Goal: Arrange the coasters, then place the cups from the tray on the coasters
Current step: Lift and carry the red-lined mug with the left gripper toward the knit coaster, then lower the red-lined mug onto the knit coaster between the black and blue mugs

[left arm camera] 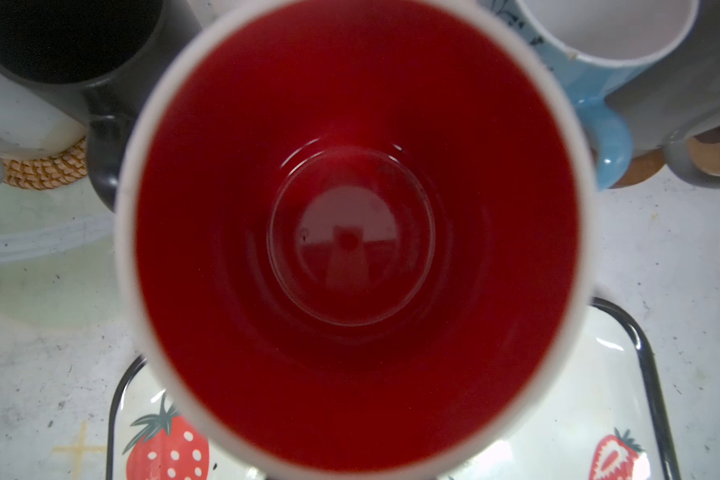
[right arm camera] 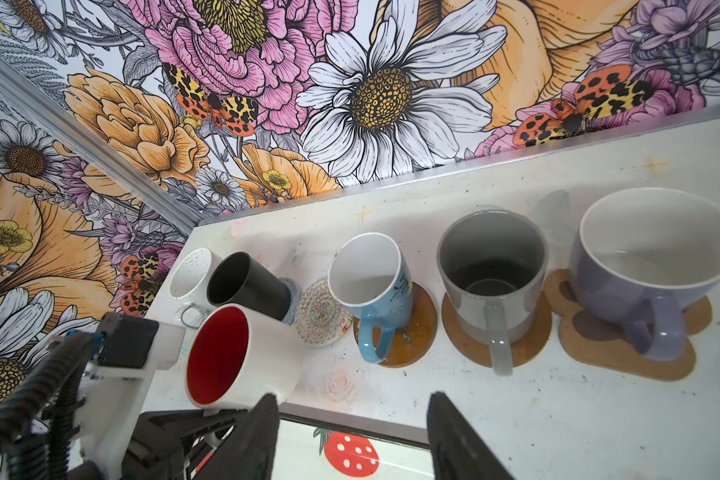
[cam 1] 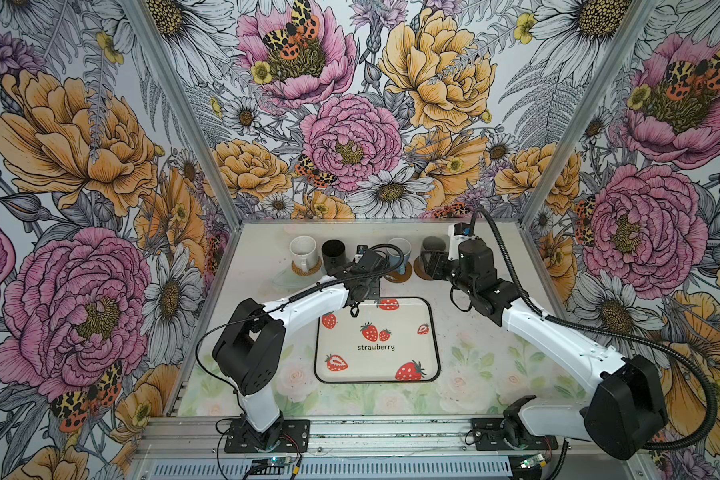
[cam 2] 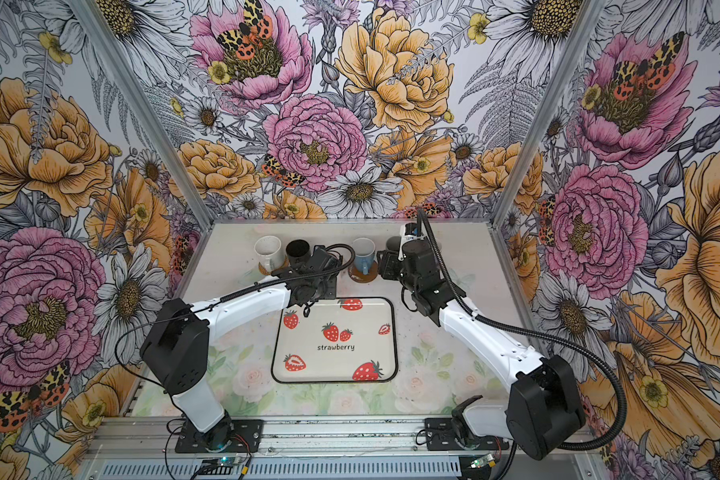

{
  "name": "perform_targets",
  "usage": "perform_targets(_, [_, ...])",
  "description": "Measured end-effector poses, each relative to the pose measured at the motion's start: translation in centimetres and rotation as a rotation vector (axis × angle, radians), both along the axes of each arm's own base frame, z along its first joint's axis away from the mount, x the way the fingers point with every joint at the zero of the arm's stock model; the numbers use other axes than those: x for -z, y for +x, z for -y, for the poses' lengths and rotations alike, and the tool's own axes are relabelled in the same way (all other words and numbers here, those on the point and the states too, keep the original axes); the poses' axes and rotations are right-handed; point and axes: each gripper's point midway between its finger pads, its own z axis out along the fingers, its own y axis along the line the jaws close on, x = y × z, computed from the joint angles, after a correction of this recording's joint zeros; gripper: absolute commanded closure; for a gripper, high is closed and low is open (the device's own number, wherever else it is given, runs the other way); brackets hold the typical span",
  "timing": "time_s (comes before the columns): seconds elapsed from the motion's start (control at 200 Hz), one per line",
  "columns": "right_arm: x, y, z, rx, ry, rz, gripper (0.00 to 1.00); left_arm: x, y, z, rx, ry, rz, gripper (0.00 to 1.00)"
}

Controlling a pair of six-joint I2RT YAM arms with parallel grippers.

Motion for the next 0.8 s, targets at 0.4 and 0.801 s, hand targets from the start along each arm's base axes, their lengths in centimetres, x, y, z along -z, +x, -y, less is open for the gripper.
perform_targets(0.4, [0.2,0.4,0.9,0.017,0.004,-0.007,0.41,2.4,4.5,0.1,-0.026,0.029,-0.025,1.0])
perform_targets(0.801, [1.0,0.4,2.0,0.036,0.001,-0.022,0.41,4.1,7.4,0.1,-0.045,0.041,-0.037,1.0])
